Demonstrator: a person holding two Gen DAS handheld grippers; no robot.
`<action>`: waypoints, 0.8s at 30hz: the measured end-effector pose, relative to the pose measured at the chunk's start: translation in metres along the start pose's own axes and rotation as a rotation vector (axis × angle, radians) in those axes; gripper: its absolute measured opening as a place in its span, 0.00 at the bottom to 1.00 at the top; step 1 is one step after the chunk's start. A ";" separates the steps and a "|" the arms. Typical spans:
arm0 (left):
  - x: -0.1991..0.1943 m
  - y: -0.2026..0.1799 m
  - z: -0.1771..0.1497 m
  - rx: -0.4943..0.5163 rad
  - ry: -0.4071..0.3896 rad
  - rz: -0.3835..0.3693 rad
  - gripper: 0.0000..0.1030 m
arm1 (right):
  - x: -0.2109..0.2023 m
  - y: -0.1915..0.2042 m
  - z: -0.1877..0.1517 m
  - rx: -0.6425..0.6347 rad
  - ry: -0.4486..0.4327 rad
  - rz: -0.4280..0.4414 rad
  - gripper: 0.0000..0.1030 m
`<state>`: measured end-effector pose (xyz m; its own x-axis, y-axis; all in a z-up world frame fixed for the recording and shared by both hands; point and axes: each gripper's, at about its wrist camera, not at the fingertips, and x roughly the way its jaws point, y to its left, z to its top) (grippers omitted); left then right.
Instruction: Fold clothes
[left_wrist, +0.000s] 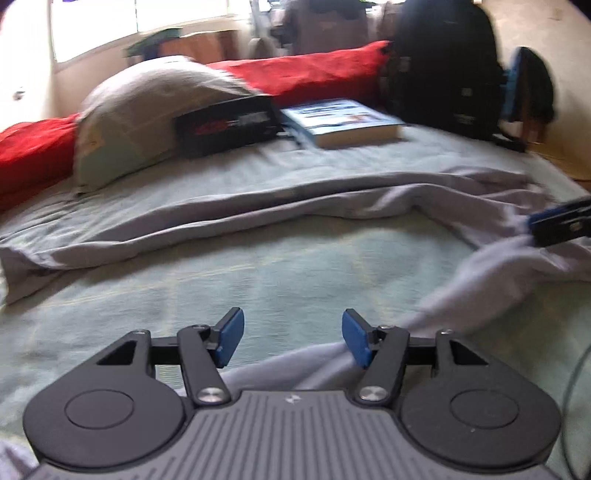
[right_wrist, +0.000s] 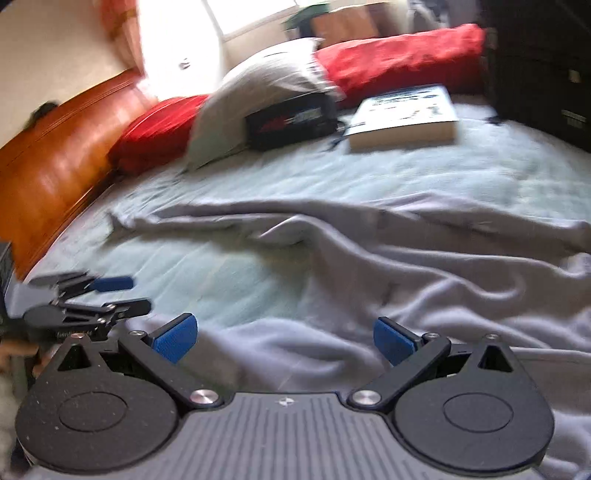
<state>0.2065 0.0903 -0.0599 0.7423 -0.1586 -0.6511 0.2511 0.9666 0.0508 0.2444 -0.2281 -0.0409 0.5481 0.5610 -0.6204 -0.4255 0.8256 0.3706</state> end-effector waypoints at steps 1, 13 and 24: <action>-0.002 0.000 -0.001 -0.003 -0.007 0.015 0.58 | -0.006 -0.002 -0.001 0.006 -0.013 -0.003 1.00; -0.049 -0.056 -0.056 0.297 -0.010 0.064 0.61 | -0.076 0.018 -0.071 -0.226 -0.012 -0.144 0.83; -0.052 -0.076 -0.055 0.277 -0.017 0.071 0.61 | -0.093 0.013 -0.094 -0.301 -0.029 -0.316 0.60</action>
<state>0.1147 0.0365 -0.0719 0.7737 -0.0982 -0.6259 0.3564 0.8842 0.3019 0.1201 -0.2753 -0.0428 0.7032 0.2884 -0.6499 -0.4218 0.9050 -0.0549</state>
